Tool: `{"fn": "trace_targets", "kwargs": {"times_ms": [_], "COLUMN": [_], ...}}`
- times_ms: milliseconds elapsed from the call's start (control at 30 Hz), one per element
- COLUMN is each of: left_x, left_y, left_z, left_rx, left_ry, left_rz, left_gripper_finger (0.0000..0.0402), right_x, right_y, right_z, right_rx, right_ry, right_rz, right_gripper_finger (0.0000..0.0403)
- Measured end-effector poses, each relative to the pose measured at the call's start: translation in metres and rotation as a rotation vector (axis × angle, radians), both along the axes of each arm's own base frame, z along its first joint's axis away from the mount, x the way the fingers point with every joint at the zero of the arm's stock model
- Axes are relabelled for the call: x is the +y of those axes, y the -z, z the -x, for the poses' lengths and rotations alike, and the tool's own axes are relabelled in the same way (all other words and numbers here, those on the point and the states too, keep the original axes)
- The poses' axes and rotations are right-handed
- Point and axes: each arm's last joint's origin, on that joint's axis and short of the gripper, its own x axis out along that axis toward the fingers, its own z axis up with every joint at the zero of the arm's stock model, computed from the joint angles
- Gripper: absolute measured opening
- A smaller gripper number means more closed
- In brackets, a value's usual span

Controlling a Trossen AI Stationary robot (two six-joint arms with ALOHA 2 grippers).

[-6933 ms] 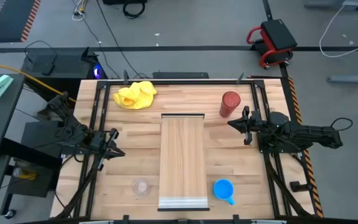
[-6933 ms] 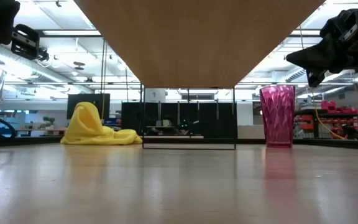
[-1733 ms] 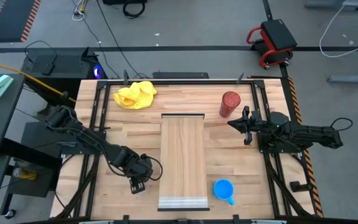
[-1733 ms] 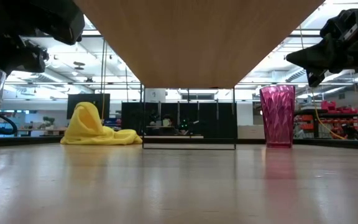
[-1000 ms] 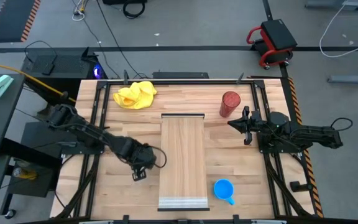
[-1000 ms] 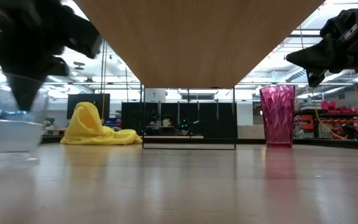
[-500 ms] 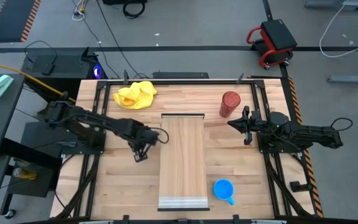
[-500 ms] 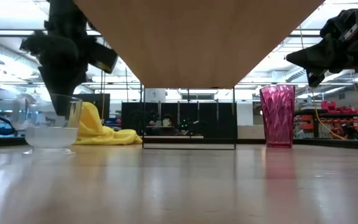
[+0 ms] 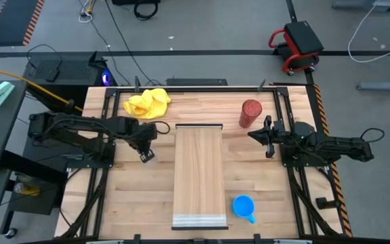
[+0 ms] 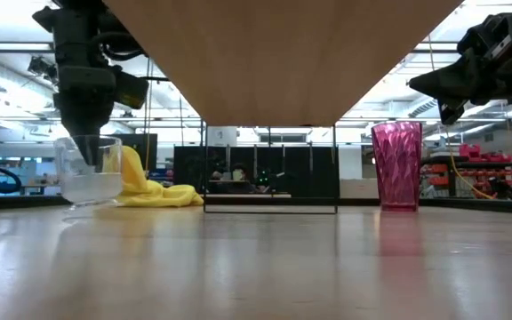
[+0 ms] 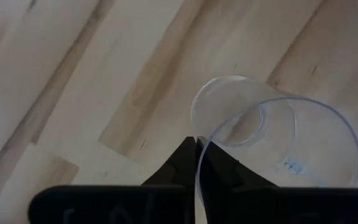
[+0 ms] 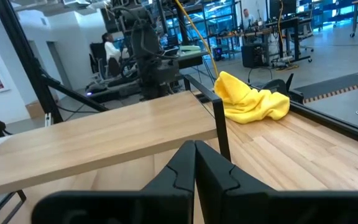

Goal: Stack small to large cups/mugs on shelf
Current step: Move the transparent cup to the middle left of the table

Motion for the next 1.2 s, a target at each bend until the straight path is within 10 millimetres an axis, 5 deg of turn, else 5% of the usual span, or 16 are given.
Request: {"fn": "trace_targets", "kwargs": {"times_ms": [400,900,1200], "left_x": [-0.0003,-0.0003,-0.0003], "left_y": [0.001,0.0011,0.0011], "left_z": [-0.0011,-0.0012,-0.0012], "left_rx": [-0.003,-0.003,-0.003], "left_ry": [0.03,0.03,0.03], "left_rz": [0.024,0.022,0.022], "left_gripper_finger": [0.0052,0.0013,0.0027], "right_x": [0.0,0.0,0.0], "right_y": [0.0001,0.0001,0.0001], "right_z": [0.0,0.0,0.0], "right_rx": [0.001,0.001,0.001], "right_ry": [0.0,0.0,0.0], "right_rz": [0.0,0.0,0.0], "right_gripper_finger": [0.0013,0.0013,0.0013]}}
